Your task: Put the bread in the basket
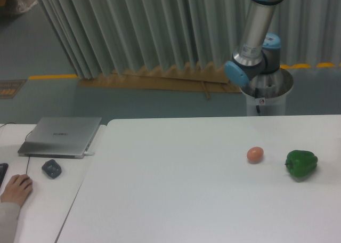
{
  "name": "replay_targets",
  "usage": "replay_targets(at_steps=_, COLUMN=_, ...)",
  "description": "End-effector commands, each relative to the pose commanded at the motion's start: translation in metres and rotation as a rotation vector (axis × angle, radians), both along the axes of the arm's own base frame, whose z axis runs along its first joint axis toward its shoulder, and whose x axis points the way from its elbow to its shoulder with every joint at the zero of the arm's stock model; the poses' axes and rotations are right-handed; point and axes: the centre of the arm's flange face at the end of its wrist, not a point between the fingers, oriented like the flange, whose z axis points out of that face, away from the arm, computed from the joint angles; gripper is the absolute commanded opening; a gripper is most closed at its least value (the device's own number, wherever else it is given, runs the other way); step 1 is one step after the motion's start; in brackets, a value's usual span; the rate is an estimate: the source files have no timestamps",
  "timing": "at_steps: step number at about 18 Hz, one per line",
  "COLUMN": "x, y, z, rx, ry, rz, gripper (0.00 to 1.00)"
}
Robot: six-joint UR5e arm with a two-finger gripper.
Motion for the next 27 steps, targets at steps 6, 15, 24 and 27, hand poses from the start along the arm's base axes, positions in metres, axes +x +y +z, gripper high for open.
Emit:
replay_targets(at_steps=6, x=-0.004, y=0.003, z=-0.006, rx=0.007, ry=0.023, rz=-0.001, gripper=1.00)
replay_targets(at_steps=15, x=0.006, y=0.021, z=-0.003, rx=0.042, ry=0.030, rz=-0.004, gripper=1.00)
replay_targets(at_steps=24, x=0.094, y=0.111, z=-0.026, rx=0.092, ry=-0.070, rz=0.000, gripper=1.00)
replay_targets(at_steps=27, x=0.114, y=0.126, z=-0.028, rx=0.074, ry=-0.128, rz=-0.013, gripper=1.00)
